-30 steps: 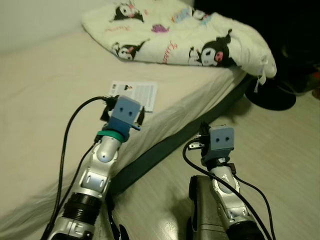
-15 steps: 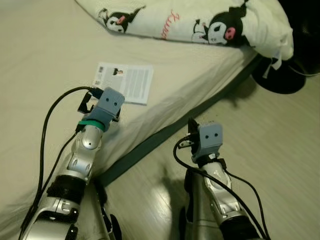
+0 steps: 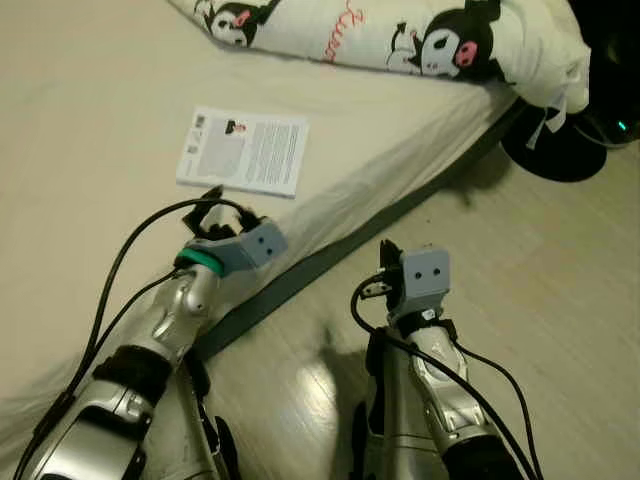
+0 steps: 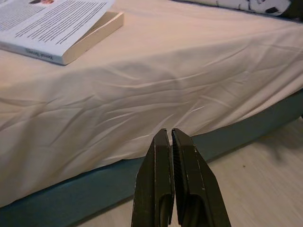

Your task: Clean up the room

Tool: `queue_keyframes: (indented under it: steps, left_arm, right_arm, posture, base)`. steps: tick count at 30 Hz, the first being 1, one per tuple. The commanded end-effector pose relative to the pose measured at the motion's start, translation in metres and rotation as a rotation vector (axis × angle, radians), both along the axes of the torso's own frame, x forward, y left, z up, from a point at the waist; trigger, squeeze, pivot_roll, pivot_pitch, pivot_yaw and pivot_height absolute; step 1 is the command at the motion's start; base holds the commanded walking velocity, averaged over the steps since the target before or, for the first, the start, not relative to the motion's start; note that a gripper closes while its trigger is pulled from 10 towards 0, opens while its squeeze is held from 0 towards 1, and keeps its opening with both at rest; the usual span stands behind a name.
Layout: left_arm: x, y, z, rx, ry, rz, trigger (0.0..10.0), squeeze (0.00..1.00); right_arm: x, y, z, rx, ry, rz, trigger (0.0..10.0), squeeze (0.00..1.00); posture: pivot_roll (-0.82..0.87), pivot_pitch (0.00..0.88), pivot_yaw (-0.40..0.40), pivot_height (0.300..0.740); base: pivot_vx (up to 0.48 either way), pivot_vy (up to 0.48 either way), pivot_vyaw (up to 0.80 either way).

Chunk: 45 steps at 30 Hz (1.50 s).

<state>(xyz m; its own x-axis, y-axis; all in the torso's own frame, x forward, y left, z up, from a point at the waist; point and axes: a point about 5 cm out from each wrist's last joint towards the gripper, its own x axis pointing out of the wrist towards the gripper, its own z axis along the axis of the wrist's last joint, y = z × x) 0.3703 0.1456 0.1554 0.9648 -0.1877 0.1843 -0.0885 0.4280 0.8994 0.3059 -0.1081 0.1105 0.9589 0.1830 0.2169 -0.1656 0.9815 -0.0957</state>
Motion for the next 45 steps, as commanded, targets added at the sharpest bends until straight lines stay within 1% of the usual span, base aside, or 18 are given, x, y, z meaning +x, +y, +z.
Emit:
queue_keyframes:
  steps: [1, 6, 10, 14, 19, 21, 22, 24, 27, 28, 29, 30, 31, 33, 35, 36, 37, 45]
  left_arm:
    - [-0.003, -0.001, -0.017, 0.048, 0.050, 0.010, 10.0, 0.00]
    - [0.011, 0.001, -0.007, 0.072, 0.028, 0.091, 10.0, 0.00]
    - [0.015, 0.003, -0.003, 0.101, 0.016, 0.103, 10.0, 0.00]
    - [0.019, 0.000, -0.004, 0.200, 0.007, 0.095, 10.0, 0.00]
    - [0.021, -0.005, -0.004, 0.250, -0.007, 0.096, 10.0, 0.00]
    - [0.023, -0.007, -0.001, 0.259, -0.023, 0.103, 10.0, 0.00]
    - [0.029, -0.010, 0.012, 0.258, -0.063, 0.134, 9.5, 0.00]
    - [0.031, -0.009, 0.017, 0.253, -0.075, 0.146, 9.5, 0.00]
    - [0.034, -0.009, 0.025, 0.250, -0.097, 0.160, 8.4, 0.00]
    - [0.034, -0.009, 0.025, 0.250, -0.097, 0.160, 8.4, 0.00]
    - [0.035, -0.010, 0.029, 0.251, -0.104, 0.163, 7.5, 0.00]
    - [0.035, -0.010, 0.029, 0.251, -0.104, 0.163, 7.5, 0.00]
    - [0.037, -0.012, 0.034, 0.253, -0.115, 0.164, 5.2, 0.00]
    - [0.039, -0.018, 0.040, 0.266, -0.120, 0.153, 4.3, 0.00]
    - [0.040, -0.020, 0.041, 0.270, -0.119, 0.147, 4.0, 0.00]
    - [0.040, -0.021, 0.042, 0.273, -0.123, 0.142, 0.5, 0.00]
    - [0.040, -0.022, 0.043, 0.273, -0.127, 0.140, 0.0, 0.00]
    - [0.041, -0.029, 0.050, 0.248, -0.158, 0.134, 0.0, 0.00]
  right_arm:
    - [-0.005, 0.000, -0.008, -0.002, 0.034, 0.004, 10.0, 0.00]
    - [-0.007, -0.002, -0.008, -0.006, 0.039, 0.002, 10.0, 0.00]
    - [-0.008, -0.003, -0.008, -0.007, 0.041, 0.000, 10.0, 0.00]
    - [-0.010, -0.004, -0.009, -0.008, 0.046, -0.006, 10.0, 0.00]
    - [-0.011, -0.004, -0.009, -0.008, 0.048, -0.009, 10.0, 0.00]
    - [-0.012, -0.005, -0.009, -0.008, 0.049, -0.013, 10.0, 0.00]
    - [-0.012, -0.006, -0.008, -0.006, 0.050, -0.022, 10.0, 0.00]
    - [-0.012, -0.006, -0.008, -0.006, 0.050, -0.025, 10.0, 0.00]
    - [-0.013, -0.007, -0.008, -0.005, 0.051, -0.031, 10.0, 0.00]
    - [-0.013, -0.007, -0.008, -0.005, 0.051, -0.031, 10.0, 0.00]
    - [-0.014, -0.007, -0.008, -0.005, 0.053, -0.035, 10.0, 0.00]
    - [-0.014, -0.007, -0.008, -0.005, 0.053, -0.035, 10.0, 0.00]
    - [-0.015, -0.008, -0.008, -0.004, 0.055, -0.039, 10.0, 0.00]
    - [-0.019, -0.009, -0.009, -0.001, 0.057, -0.055, 10.0, 0.00]
    - [-0.020, -0.010, -0.008, 0.001, 0.058, -0.061, 10.0, 0.00]
    - [-0.022, -0.011, -0.009, 0.003, 0.061, -0.071, 10.0, 0.00]
    - [-0.024, -0.012, -0.010, 0.004, 0.063, -0.080, 10.0, 0.00]
    - [-0.037, -0.017, -0.017, 0.010, 0.084, -0.123, 10.0, 0.00]
  posture:
    - [-0.05, 0.325, 0.023, 0.420]
    - [-0.07, 0.344, 0.020, 0.420]
    - [-0.07, 0.352, 0.021, 0.420]
    - [-0.08, 0.360, 0.023, 0.420]
    - [-0.09, 0.369, 0.027, 0.420]
    - [-0.09, 0.372, 0.030, 0.420]
    - [-0.10, 0.376, 0.037, 0.420]
    - [-0.10, 0.376, 0.037, 0.420]
    - [-0.10, 0.378, 0.041, 0.420]
    - [-0.10, 0.378, 0.041, 0.420]
    - [-0.10, 0.383, 0.046, 0.420]
    - [-0.10, 0.383, 0.046, 0.420]
    - [-0.11, 0.390, 0.054, 0.420]
    - [-0.12, 0.400, 0.064, 0.420]
    - [-0.13, 0.406, 0.071, 0.420]
    - [-0.13, 0.414, 0.082, 0.420]
    - [-0.13, 0.418, 0.088, 0.420]
    - [-0.15, 0.434, 0.118, 0.420]
  base:
    - [0.000, 0.000, 0.00]
    - [0.000, 0.000, 0.00]
    - [0.000, 0.000, 0.00]
    - [0.000, 0.000, 0.00]
    - [0.000, 0.000, 0.00]
    - [0.000, 0.000, 0.00]
    - [0.000, 0.000, 0.00]
    - [0.000, 0.000, 0.00]
    - [0.000, 0.000, 0.00]
    - [0.000, 0.000, 0.00]
    - [0.000, 0.000, 0.00]
    - [0.000, 0.000, 0.00]
    - [0.000, 0.000, 0.00]
    - [0.000, 0.000, 0.00]
    - [0.000, 0.000, 0.00]
    - [0.000, 0.000, 0.00]
    - [0.000, 0.000, 0.00]
    - [0.000, 0.000, 0.00]
